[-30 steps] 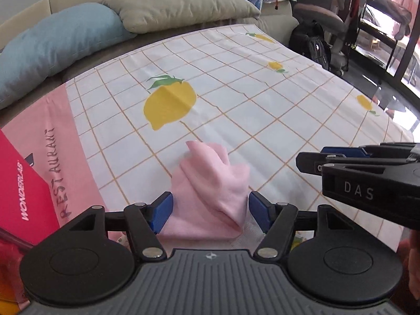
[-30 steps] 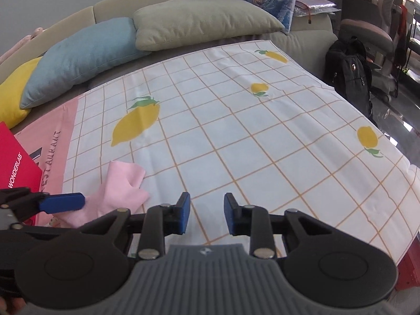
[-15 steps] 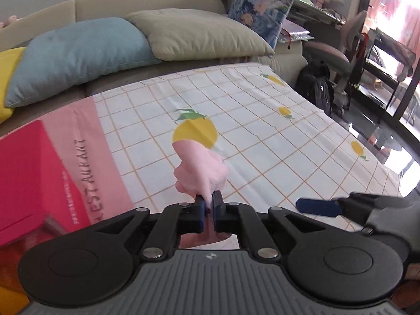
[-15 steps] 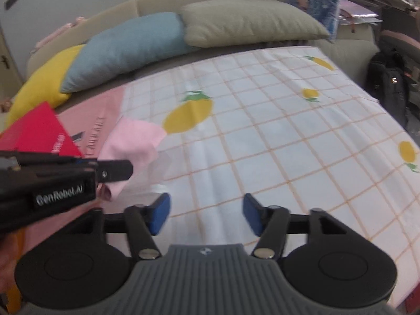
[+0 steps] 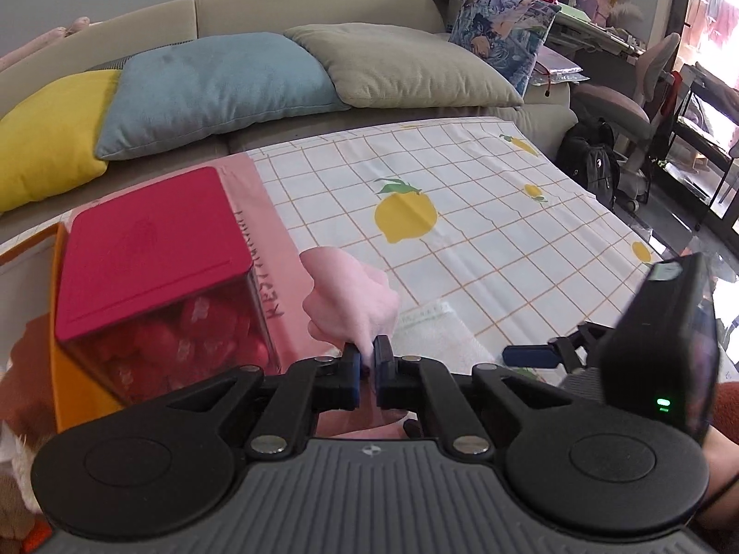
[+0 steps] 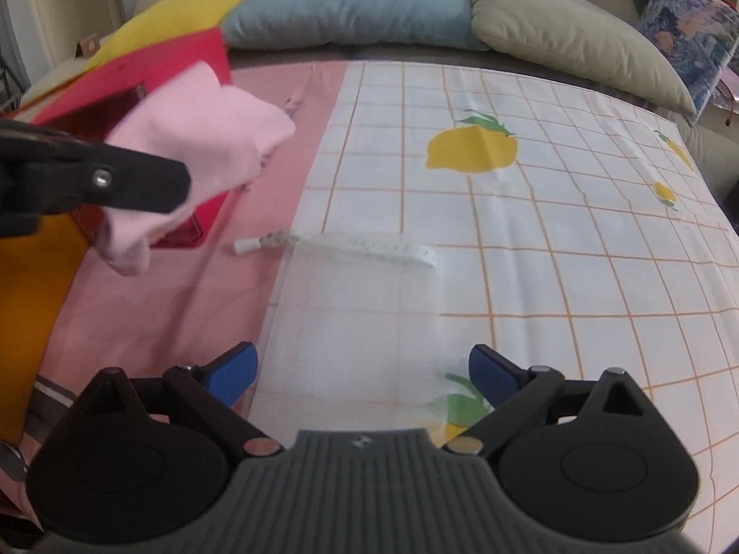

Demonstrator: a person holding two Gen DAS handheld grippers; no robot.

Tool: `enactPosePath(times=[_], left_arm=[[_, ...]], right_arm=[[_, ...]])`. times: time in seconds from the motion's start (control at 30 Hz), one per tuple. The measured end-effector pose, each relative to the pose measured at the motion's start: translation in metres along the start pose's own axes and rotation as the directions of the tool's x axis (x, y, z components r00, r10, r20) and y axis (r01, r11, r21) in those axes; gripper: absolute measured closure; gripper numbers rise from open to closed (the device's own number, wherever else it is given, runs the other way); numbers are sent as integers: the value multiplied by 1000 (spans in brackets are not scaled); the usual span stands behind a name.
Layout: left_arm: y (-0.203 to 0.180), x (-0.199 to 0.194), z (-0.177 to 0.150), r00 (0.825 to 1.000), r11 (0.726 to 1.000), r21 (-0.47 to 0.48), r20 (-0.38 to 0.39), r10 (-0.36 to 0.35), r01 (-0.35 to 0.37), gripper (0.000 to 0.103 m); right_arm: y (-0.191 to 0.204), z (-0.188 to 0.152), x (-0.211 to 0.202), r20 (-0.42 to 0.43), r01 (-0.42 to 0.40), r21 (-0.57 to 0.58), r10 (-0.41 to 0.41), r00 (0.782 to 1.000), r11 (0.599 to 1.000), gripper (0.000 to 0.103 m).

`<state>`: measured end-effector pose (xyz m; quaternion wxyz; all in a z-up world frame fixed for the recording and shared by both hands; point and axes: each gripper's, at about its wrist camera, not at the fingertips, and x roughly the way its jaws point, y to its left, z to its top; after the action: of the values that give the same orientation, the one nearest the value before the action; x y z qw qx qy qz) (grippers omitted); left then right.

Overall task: Organize soft objects
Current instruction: 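Grasp the pink cloth with the left tool while the right tool grasps the clear bag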

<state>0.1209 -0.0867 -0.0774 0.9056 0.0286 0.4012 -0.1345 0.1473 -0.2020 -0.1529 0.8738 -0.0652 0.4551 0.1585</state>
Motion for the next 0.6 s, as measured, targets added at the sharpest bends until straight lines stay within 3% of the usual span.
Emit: enactPosePath(times=[0.13,0.23,0.43,0.5,0.57,0.6], left_arm=[[-2,-10,-4,1000,1000,-7,10,-3,4,97],[-4,-19,-5,1000,1000,1,25,-10,10,97],[-5,-37,-9,999,1000,-11,49,-8,9,97],[-6,-43,-9,998,1000,-13,59,-6,7,97],[-6,-50,-9,997,1000,-16,71,-1,3,97],[-6,-53,-9,997,1000,-22,76,1,1,97]], right_arm=[[4,-4,-1,23,11,-23,-11,1000,1000,9],[5,-6,-5,49,7,-33,-6,999,999,22],[-1,-5,-9,82,42,-7,-42,996,999,65],[-5,-4,-8,85,59,1,-59,995,998,91],[-8,-4,-9,85,62,14,-63,994,998,102],[-11,-4,-10,85,56,29,-58,995,998,103]])
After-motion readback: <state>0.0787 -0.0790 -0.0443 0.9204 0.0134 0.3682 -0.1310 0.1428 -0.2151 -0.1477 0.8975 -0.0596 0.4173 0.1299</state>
